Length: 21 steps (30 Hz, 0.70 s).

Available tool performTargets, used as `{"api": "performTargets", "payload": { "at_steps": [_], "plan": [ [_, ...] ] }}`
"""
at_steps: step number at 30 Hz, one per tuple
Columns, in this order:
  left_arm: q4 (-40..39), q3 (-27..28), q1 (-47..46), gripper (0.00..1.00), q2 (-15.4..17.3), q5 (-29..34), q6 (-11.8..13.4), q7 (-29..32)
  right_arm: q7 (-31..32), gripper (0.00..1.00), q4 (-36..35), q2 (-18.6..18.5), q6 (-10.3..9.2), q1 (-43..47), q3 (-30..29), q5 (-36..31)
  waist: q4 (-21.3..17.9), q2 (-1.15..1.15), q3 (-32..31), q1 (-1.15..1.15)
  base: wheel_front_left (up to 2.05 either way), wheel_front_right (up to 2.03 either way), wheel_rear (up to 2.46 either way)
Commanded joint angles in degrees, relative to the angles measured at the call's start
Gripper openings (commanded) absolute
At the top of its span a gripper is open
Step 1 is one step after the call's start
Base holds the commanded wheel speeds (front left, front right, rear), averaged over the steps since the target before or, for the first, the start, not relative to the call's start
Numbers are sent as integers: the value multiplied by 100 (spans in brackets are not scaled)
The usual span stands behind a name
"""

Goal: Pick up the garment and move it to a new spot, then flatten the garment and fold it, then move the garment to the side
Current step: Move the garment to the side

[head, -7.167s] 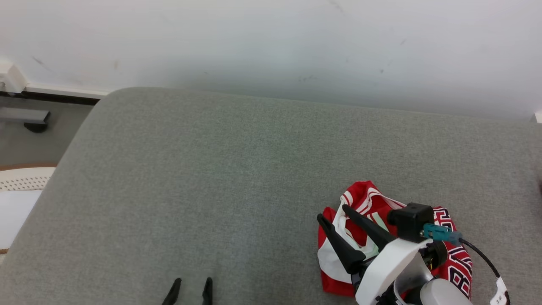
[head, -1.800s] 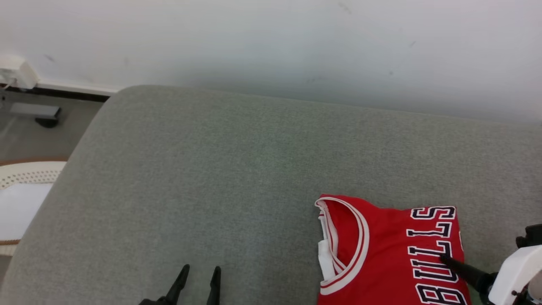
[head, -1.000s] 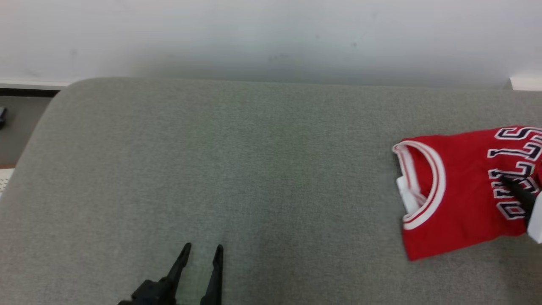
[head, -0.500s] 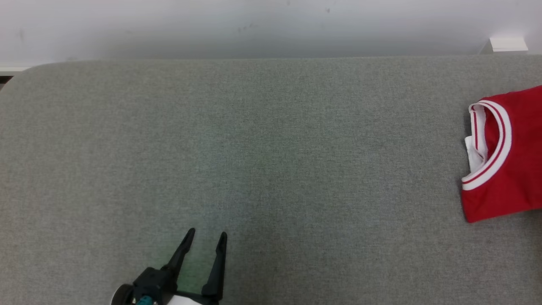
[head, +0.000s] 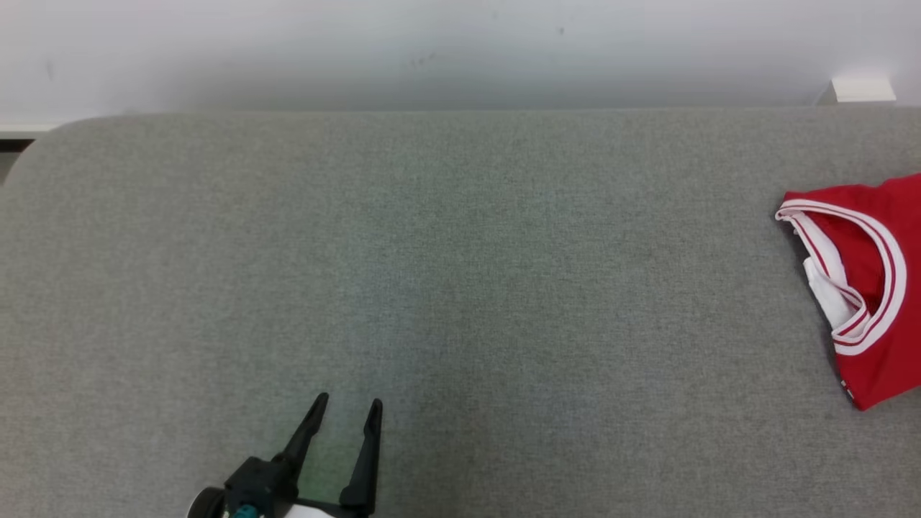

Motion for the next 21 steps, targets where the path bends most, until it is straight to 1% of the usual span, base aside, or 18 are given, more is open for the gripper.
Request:
{"api": "performTargets", "payload": {
  "at_steps": [1, 5, 10, 13, 17, 21],
  "plan": [
    [10, 26, 60, 100, 23, -28, 29, 0, -300, 100, 22, 168, -17, 200, -227, -155, 4, 0, -101, 0, 0, 0, 0],
    [-36, 87, 207, 100, 22, -93, 70, 0, -1079, 100, -201, 596, -17, 643, -845, -490, -42, 0, -356, 0, 0, 0, 0],
    [-111, 187, 431, 100, 23, -144, 95, 0, -2087, 100, -868, 1388, -17, 1570, -1506, -1046, -212, 0, -792, 0, 0, 0, 0],
    [-149, 241, 509, 100, 22, -130, 126, 0, -2638, 100, -1387, 1868, -17, 2225, -1715, -1364, -310, 0, -1032, 0, 0, 0, 0],
    [-160, 297, 627, 100, 22, -148, 169, 0, -3308, 100, -2022, 2497, -17, 3154, -1799, -1711, -382, 0, -1327, 0, 0, 0, 0],
    [-230, 273, 711, 100, 21, -91, 22, 0, -3620, 100, -2457, 3078, -17, 3836, -1695, -1841, -433, 0, -1427, 0, 0, 0, 0]
  ]
}}
